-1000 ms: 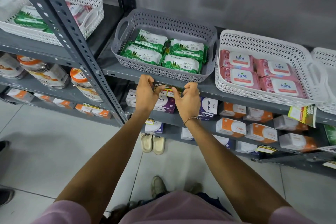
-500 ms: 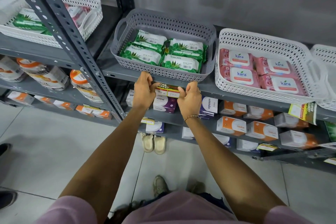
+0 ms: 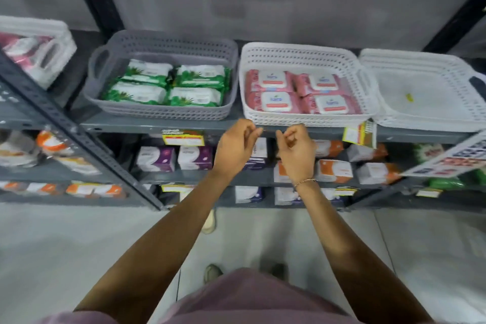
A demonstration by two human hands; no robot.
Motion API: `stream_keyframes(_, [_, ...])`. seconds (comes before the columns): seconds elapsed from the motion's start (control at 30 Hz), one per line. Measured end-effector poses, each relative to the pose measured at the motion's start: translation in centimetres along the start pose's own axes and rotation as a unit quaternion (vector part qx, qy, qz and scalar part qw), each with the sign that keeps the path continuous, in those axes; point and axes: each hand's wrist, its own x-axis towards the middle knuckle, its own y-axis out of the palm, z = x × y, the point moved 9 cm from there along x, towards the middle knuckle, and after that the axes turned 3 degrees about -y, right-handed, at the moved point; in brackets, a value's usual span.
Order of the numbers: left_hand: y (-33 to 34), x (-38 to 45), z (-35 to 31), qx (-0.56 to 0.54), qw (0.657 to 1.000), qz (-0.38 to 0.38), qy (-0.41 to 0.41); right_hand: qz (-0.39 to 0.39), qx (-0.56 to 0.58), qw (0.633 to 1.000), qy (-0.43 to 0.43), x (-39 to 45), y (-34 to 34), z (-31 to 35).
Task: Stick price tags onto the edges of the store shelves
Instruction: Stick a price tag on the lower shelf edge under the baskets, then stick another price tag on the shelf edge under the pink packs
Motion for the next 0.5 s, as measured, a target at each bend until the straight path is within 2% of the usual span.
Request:
stream_keyframes(0.1, [4.9,0.7,-3.9,-0.036,0.998,0.049,0.017,-0.107,-0.005,0.993,0.055,1.1,-7.6,-3.6])
stream_keyframes(0.2, [8.5,1.0,-6.7,-0.066,0.996,0.062,0.014,-0.225,0.0,0.967,0.117,1.3,-14.0,-7.1])
stream_keyframes(0.27, [10.6,1.0,-7.7,-0.07,0.995,0.075,0.0,-0.253,-0.005,0.951,0.18,1.5,-16.3,-10.0])
stream_keyframes(0.33, [12.6,0.8,-8.5,-0.058,0.994,0.089,0.003,-0.213,-0.021,0.944,0.25,2.2,-17.3,-13.1])
stream_keyframes(0.43, [15.0,0.5,-8.8,-0.046,0.992,0.115,-0.004,-0.056,-0.018,0.934,0.353,2.8,-15.6,-16.5])
stream_keyframes(0.5, [16.1,0.5,-8.9,-0.026,0.993,0.116,-0.008,-0.032,0.021,0.93,0.365,3.0,-15.4,-17.2])
